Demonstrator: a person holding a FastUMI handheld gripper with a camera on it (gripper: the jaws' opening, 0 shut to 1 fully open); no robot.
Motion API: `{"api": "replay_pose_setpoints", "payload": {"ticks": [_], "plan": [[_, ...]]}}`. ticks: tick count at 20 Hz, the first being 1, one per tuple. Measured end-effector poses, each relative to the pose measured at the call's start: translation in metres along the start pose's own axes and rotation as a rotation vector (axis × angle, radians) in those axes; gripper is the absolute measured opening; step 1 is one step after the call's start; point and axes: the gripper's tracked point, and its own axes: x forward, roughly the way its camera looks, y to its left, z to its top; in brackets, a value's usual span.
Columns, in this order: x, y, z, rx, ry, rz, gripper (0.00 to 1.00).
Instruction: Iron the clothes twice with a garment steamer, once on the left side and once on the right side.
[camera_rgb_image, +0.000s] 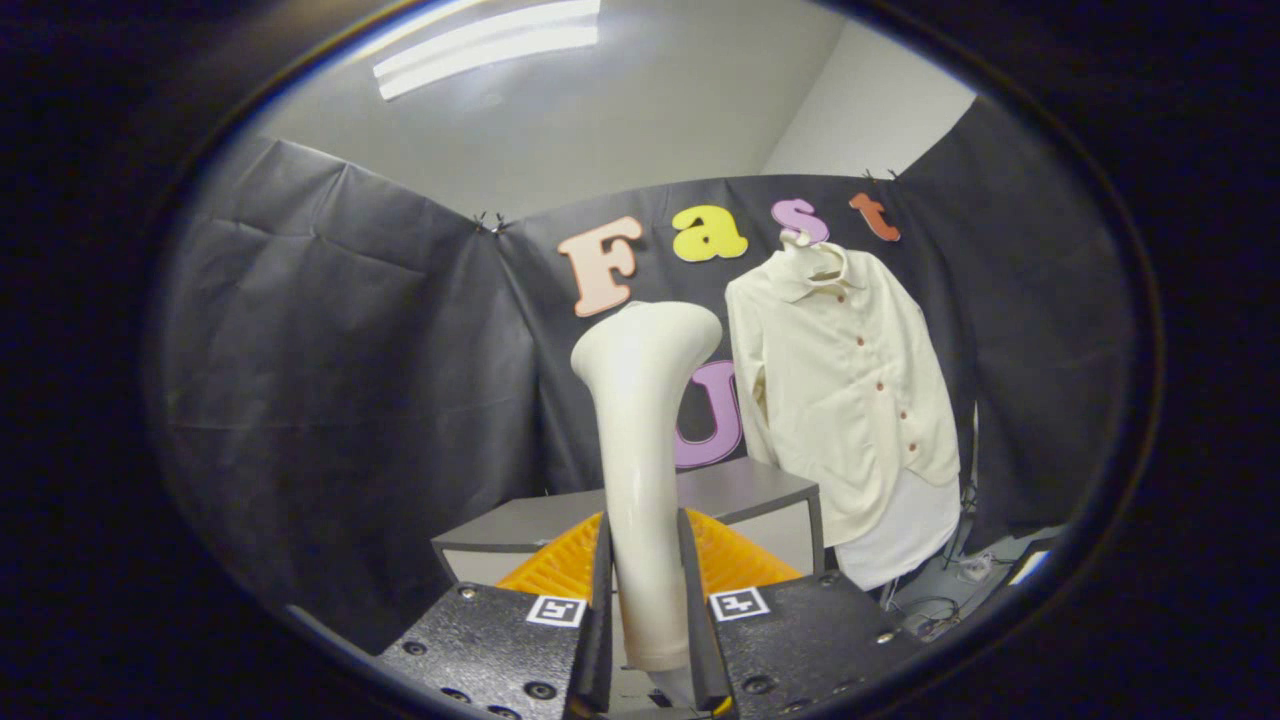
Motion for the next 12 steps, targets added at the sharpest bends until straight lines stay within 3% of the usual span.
{"api": "replay_pose_setpoints", "payload": {"ticks": [5,12], "plan": [[-0.044,0.028,-0.004,-0.035,-0.010,0.011,0.30],[-0.070,0.046,-0.008,-0.072,0.001,0.018,0.31]]}}
